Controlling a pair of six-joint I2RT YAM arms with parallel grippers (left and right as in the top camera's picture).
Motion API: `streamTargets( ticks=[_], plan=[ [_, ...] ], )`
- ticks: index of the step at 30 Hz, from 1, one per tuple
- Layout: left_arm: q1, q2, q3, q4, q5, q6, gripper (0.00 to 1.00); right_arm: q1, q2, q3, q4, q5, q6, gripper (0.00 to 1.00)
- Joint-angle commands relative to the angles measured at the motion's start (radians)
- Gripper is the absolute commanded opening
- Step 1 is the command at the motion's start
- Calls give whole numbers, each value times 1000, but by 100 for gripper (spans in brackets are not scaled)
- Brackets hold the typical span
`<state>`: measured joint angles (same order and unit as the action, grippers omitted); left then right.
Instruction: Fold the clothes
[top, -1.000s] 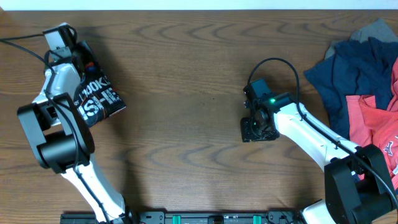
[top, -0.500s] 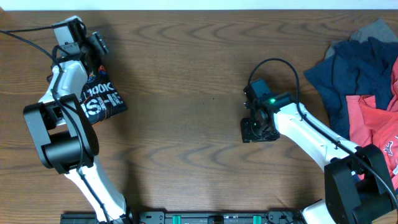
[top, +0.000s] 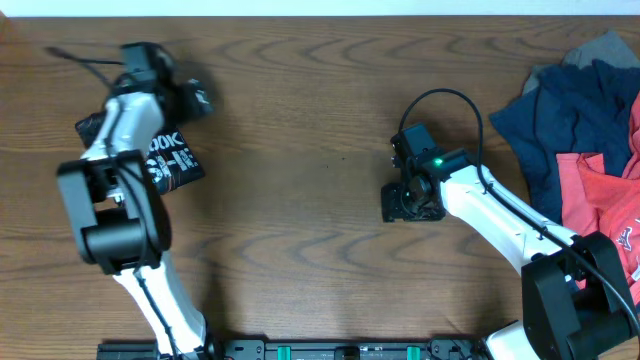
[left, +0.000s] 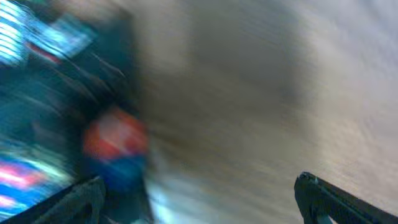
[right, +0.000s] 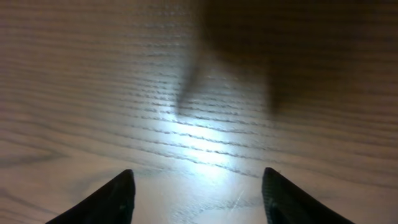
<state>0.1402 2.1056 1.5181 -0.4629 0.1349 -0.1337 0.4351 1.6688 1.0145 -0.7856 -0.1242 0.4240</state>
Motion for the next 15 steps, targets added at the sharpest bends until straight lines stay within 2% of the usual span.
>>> streamTargets(
  ticks=[1,9,10,12,15],
  plan=[
    [-106,-13,16,-95,16,3,98,-12,-10,5,4,-18,47,68],
    [-352,-14,16,-397,15,18,98,-119,-10,5,69,-20,31,85],
    [-373,-16,16,-444,15,18,98,-142,-10,5,70,-23,19,89],
    [-408,-28,21,-575,16,5,98,-201,-10,5,41,-24,-11,99],
    [-427,-66,21,-750,14,-7,98,-285,-10,11,-71,-24,-44,99]
  ],
)
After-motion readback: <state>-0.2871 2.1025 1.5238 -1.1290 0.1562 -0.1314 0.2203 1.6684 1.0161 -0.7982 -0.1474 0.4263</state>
